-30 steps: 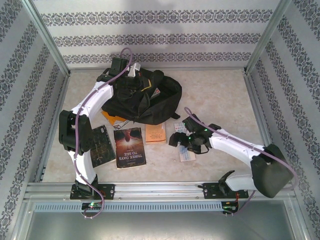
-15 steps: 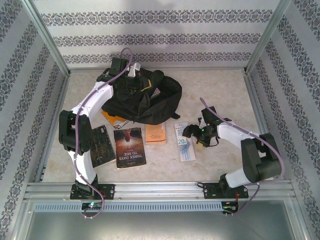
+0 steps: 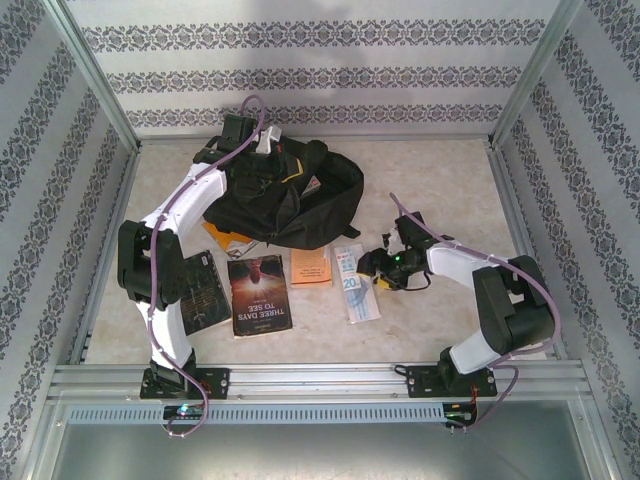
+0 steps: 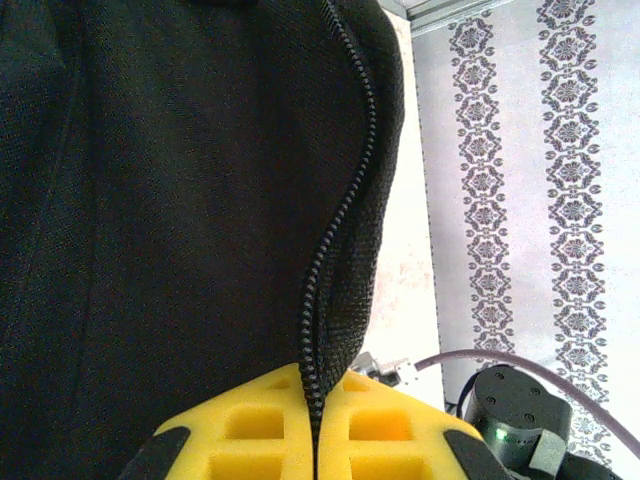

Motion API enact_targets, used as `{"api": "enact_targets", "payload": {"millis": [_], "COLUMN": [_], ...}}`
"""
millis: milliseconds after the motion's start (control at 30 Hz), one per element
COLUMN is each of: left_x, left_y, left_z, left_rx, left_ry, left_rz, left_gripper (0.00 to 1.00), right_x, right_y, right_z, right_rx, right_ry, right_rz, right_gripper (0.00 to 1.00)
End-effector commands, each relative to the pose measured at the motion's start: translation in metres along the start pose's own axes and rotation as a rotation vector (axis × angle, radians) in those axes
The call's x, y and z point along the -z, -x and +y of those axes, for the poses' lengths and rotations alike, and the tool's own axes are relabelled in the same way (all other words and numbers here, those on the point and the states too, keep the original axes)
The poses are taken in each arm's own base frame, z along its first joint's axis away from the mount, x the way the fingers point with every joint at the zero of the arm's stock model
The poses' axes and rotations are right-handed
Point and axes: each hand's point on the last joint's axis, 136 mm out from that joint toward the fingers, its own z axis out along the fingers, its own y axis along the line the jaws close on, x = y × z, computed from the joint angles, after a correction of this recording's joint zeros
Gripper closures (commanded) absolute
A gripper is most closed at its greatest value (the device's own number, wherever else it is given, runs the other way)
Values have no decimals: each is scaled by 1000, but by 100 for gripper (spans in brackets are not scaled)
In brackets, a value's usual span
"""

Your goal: Pack the student bag

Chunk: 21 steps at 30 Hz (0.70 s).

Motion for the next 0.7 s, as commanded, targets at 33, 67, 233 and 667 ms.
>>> {"api": "enact_targets", "payload": {"millis": [33,67,233,667], "left_x": [20,20,20,19], "left_y": [4,4,3,5], "left_z": [-24,-25,-26,-24], "left_rx": [-49,-52,-50,-42], "left_ry": [-41,-44,-48,-50], "left_rz": [-18,-17,-14,-15], "left_gripper": [100,100,100,100], "right_x": [-5,-7,-17,15], "right_y": [1,0,-4,-1], "right_z": [20,22,35,2], "right_rx": [3,1,-4,50], "right_ry": [121,134,186,26], "right_rz": [28,35,75,-3], "right_gripper": [41,42,42,48]}}
